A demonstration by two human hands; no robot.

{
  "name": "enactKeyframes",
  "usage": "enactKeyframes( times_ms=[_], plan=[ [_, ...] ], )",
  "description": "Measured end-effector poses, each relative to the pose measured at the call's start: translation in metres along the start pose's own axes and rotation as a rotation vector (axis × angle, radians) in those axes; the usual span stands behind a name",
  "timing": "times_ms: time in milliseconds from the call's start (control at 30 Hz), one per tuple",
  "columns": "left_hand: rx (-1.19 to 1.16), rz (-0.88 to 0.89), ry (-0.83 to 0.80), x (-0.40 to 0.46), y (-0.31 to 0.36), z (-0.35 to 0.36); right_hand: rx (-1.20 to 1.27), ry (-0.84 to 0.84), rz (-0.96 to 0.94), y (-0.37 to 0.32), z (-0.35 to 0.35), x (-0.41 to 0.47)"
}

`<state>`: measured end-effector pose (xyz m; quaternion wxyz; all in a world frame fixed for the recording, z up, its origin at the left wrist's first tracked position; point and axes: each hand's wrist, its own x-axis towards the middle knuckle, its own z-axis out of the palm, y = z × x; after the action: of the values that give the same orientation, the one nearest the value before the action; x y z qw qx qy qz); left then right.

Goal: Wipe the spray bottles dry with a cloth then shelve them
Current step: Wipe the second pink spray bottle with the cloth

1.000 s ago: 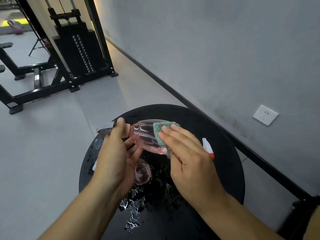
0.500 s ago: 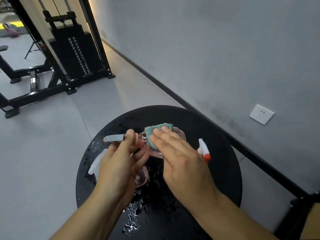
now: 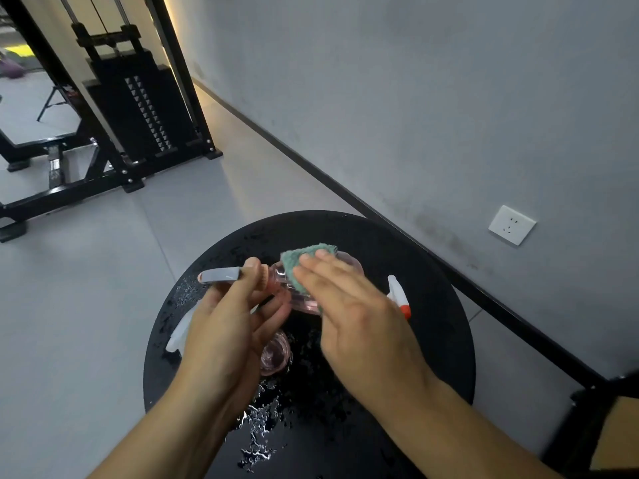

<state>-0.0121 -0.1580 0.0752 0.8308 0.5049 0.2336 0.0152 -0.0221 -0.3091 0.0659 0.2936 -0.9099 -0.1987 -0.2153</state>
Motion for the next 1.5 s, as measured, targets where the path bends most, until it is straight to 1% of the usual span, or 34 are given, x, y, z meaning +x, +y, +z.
enactKeyframes(
  times_ms=[100, 267, 467, 633, 667, 833, 900, 1000, 1200, 1267, 1400, 1500],
  plan=[
    [-0.001, -0.001, 0.006, 0.003, 0.001, -0.002, -0.015, 0.03, 0.069, 0.001, -0.001, 0.001],
    [0.023, -0.001, 0.008, 0.001, 0.001, -0.004, 0.016, -0.033, -0.027, -0.005, 0.006, -0.001],
    [-0.044, 0.0, -0.008, 0.003, 0.012, -0.009, 0.063, 0.072, 0.088, -0.001, 0.005, 0.005],
    [-0.021, -0.011, -0.007, 0.001, 0.009, -0.009, 0.086, 0.026, -0.031, -0.014, 0.012, 0.004],
    [-0.019, -0.006, -0.009, 0.001, 0.011, -0.01, 0.093, 0.031, -0.03, -0.014, 0.012, 0.006],
    [-0.026, 0.037, -0.006, 0.004, 0.021, -0.011, 0.113, 0.079, 0.108, -0.008, 0.006, 0.016],
    [-0.032, 0.036, -0.011, 0.001, 0.02, -0.009, 0.118, 0.066, 0.096, -0.012, 0.007, 0.015],
    [-0.025, 0.039, -0.012, 0.0, 0.019, -0.01, 0.114, 0.042, 0.027, -0.014, 0.009, 0.012],
    [-0.045, 0.071, 0.011, 0.003, 0.026, -0.013, 0.162, 0.109, 0.133, -0.004, 0.004, 0.016],
    [-0.04, 0.069, 0.015, 0.001, 0.023, -0.013, 0.165, 0.108, 0.114, -0.009, 0.007, 0.014],
    [-0.016, 0.051, -0.001, 0.0, 0.019, -0.014, 0.143, 0.057, 0.009, -0.014, 0.01, 0.011],
    [-0.023, 0.059, 0.009, 0.003, 0.021, -0.015, 0.143, 0.085, 0.067, -0.007, 0.006, 0.014]
  ],
)
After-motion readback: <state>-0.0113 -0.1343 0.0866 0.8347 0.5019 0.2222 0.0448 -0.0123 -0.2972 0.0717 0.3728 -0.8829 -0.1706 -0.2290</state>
